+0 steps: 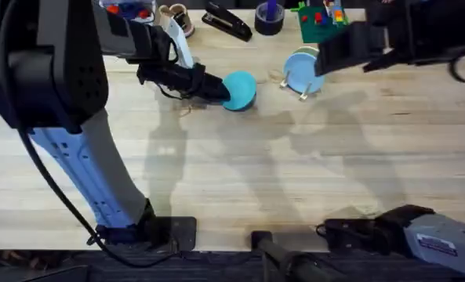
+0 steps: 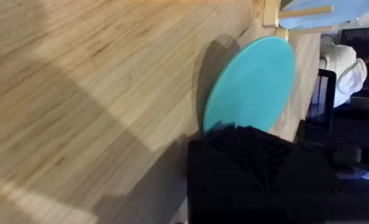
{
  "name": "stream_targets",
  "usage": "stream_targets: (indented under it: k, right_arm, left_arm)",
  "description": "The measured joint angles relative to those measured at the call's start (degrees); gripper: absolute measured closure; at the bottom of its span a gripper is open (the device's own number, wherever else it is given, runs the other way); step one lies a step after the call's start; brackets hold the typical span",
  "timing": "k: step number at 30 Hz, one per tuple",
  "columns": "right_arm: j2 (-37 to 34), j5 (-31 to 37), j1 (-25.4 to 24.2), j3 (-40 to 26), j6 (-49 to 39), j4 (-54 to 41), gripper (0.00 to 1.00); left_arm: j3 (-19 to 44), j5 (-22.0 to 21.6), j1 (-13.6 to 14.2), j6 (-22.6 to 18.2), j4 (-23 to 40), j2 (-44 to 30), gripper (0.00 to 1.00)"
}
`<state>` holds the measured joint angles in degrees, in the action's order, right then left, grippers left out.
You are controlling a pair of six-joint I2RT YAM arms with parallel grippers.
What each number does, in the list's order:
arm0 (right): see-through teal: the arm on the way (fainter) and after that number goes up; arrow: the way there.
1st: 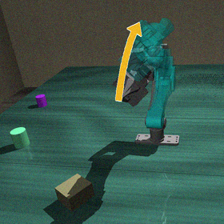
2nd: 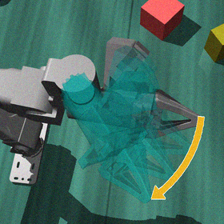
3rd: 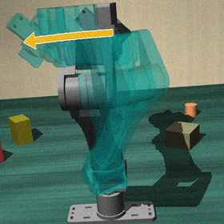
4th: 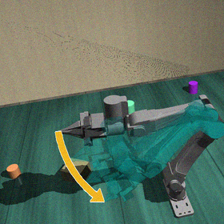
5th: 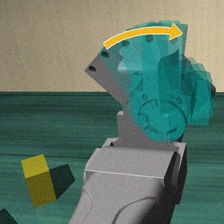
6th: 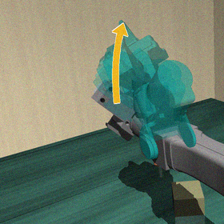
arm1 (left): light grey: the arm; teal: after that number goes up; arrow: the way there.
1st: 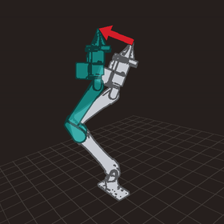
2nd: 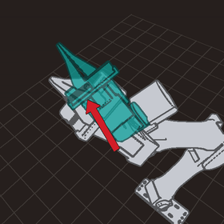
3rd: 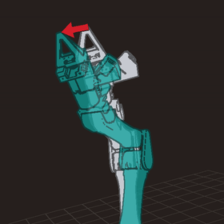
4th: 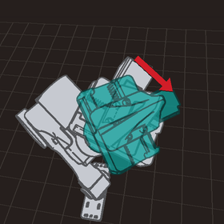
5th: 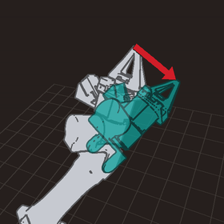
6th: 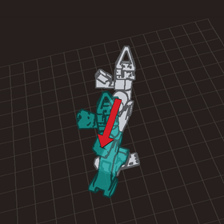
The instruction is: Pick up the plates from the table one by one and place each into a slot on the dish rack.
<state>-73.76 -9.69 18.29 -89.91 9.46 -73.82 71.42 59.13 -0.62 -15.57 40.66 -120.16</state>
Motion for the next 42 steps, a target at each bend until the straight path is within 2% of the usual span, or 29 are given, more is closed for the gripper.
stream_targets:
  k: [8,15,19,31,37,42]
  right_arm:
    - [-0.4,-4.1,0.5,9.9,10.0,10.1,0.007]
    - [-0.5,-5.1,5.2,17.6,18.9,21.3,0.007]
    - [-0.5,-2.1,9.7,22.6,27.9,28.0,0.007]
    - [-0.5,3.8,19.3,35.7,45.4,47.2,0.007]
    - [-0.5,9.8,23.4,39.7,52.3,52.6,0.008]
    - [-0.5,14.3,24.9,43.2,55.1,58.8,0.008]
  left_arm:
    - [0.0,0.0,0.0,0.0,0.0,0.0,0.96]
    - [0.0,0.0,0.0,0.0,0.0,0.0,0.96]
    - [0.0,0.0,0.0,0.0,0.0,0.0,0.96]
    - [0.0,0.0,0.0,0.0,0.0,0.0,0.96]
    - [0.0,0.0,0.0,0.0,0.0,0.0,0.96]
    - [0.0,0.0,0.0,0.0,0.0,0.0,0.96]
